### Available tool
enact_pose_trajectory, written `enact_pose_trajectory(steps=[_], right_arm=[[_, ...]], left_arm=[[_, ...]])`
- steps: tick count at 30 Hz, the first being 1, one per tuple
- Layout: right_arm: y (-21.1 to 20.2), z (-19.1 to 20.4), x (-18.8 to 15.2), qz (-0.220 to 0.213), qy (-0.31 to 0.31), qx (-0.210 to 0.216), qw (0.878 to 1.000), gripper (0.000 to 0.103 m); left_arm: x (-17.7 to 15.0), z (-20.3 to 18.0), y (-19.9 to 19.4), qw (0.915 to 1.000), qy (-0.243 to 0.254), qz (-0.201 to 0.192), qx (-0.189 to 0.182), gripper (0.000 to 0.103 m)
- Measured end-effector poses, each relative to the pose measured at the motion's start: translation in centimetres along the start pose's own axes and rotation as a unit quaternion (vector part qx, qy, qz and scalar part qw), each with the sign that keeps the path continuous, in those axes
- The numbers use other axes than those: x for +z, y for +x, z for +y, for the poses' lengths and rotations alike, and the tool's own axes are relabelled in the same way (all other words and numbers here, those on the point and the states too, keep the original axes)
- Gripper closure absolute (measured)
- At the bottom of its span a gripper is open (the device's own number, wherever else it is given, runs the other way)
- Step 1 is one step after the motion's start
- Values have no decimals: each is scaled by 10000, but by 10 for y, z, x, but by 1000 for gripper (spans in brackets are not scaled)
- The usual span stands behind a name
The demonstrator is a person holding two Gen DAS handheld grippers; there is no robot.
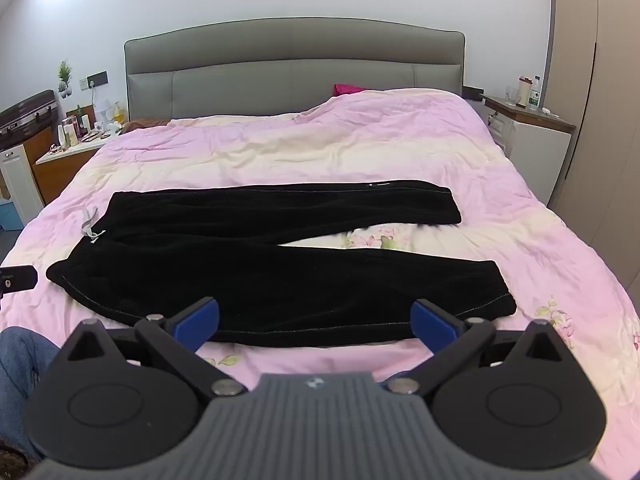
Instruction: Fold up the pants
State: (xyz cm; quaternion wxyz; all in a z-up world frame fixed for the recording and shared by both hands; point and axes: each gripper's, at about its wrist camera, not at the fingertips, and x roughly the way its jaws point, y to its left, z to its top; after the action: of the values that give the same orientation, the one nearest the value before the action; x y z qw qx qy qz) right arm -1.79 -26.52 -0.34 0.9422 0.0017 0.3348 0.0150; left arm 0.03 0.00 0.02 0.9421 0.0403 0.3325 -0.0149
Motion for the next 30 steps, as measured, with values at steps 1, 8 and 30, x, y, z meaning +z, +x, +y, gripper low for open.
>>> enact_pose_trajectory(steps=[1,8,30], right_arm=[[0,0,0,-7,-6,-4,10000,5],[-1,-1,-1,-18,-3,-2,10000,5],[-12,-2,-3,-216,-85,59,9997,5]], left_arm=[[0,0,0,10000,0,-5,11,12],[0,2,1,10000,-44,-25,-26,12],[-7,4,-12,9995,-102,-293,-61,12]])
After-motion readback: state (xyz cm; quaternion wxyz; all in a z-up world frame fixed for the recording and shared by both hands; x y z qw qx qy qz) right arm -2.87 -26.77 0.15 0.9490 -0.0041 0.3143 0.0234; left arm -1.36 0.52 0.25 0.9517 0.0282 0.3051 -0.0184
